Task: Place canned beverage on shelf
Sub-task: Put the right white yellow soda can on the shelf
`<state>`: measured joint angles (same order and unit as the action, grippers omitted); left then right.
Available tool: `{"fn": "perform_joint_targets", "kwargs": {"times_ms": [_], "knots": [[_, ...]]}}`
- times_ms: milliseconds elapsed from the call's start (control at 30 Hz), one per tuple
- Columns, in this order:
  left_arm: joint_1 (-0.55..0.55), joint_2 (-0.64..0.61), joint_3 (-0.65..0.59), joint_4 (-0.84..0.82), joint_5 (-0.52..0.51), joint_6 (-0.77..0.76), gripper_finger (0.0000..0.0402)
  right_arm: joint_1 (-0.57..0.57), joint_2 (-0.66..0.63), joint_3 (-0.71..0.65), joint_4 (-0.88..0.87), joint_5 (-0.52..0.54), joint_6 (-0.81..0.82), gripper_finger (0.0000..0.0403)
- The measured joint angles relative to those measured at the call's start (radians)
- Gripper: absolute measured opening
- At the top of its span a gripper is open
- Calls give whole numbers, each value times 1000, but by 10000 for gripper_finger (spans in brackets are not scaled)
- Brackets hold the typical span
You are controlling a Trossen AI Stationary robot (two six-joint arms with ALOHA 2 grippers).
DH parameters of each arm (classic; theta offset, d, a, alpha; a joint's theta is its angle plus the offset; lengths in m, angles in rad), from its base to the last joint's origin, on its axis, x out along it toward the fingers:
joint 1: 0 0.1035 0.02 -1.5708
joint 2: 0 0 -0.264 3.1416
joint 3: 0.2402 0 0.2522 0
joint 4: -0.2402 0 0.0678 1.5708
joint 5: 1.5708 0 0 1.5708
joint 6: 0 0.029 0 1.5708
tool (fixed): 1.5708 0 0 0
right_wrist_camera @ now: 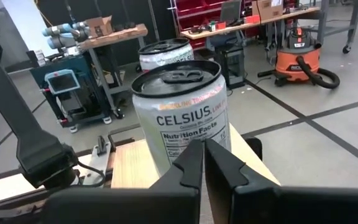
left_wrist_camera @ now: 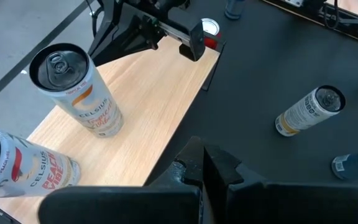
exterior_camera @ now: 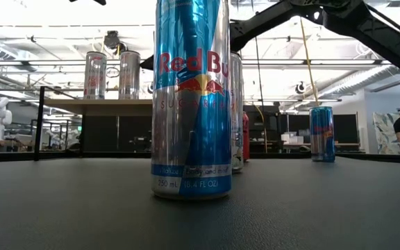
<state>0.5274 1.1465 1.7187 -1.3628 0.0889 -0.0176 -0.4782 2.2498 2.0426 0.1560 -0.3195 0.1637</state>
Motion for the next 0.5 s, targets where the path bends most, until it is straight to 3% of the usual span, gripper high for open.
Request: {"fn": "perform_joint_targets", "kwargs": {"times_ms": [500], "knots": [[0,0,0,-10,-9,-1,1,11,-17,0,-79,0,-31,0]]}}
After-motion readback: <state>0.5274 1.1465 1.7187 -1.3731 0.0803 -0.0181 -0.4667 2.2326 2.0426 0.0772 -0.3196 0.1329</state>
